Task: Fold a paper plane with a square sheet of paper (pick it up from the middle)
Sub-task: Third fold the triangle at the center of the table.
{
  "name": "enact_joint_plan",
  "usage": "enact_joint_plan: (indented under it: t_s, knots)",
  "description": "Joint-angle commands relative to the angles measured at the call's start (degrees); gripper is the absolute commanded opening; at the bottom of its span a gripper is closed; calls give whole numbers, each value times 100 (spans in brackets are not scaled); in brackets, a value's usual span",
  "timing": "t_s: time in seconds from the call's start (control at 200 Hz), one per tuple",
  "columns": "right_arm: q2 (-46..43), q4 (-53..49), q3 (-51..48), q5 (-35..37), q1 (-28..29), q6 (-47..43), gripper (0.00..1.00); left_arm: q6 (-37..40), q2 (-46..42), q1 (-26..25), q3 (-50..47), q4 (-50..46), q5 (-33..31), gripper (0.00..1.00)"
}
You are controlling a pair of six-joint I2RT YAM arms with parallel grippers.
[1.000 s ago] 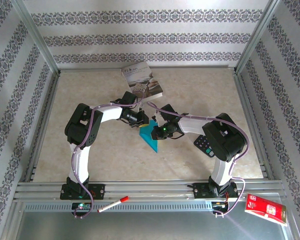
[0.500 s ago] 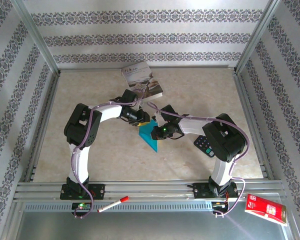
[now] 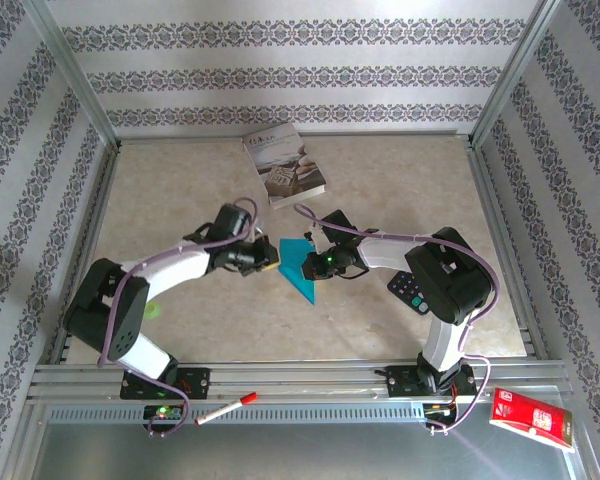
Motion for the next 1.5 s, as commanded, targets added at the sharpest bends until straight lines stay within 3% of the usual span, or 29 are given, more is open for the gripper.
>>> enact_joint_plan:
  t_s: [0.0, 0.195, 0.38, 0.769, 1.499]
  knots:
    - [266, -277, -129, 332, 85, 30, 4, -727, -302, -586, -370, 838, -385, 0]
    - [427, -320, -43, 321, 89, 22, 4, -1037, 57, -1402, -518, 1474, -699, 0]
    - [448, -321, -32, 315, 87, 30, 4, -1228, 636, -1711, -433, 2121, -844, 0]
    - [405, -338, -46, 318, 89, 34, 4, -904, 929, -1717, -253, 1757, -1100, 0]
    - [350, -364, -60, 338, 124, 60, 4, -990, 1364, -1726, -186, 2114, -921, 0]
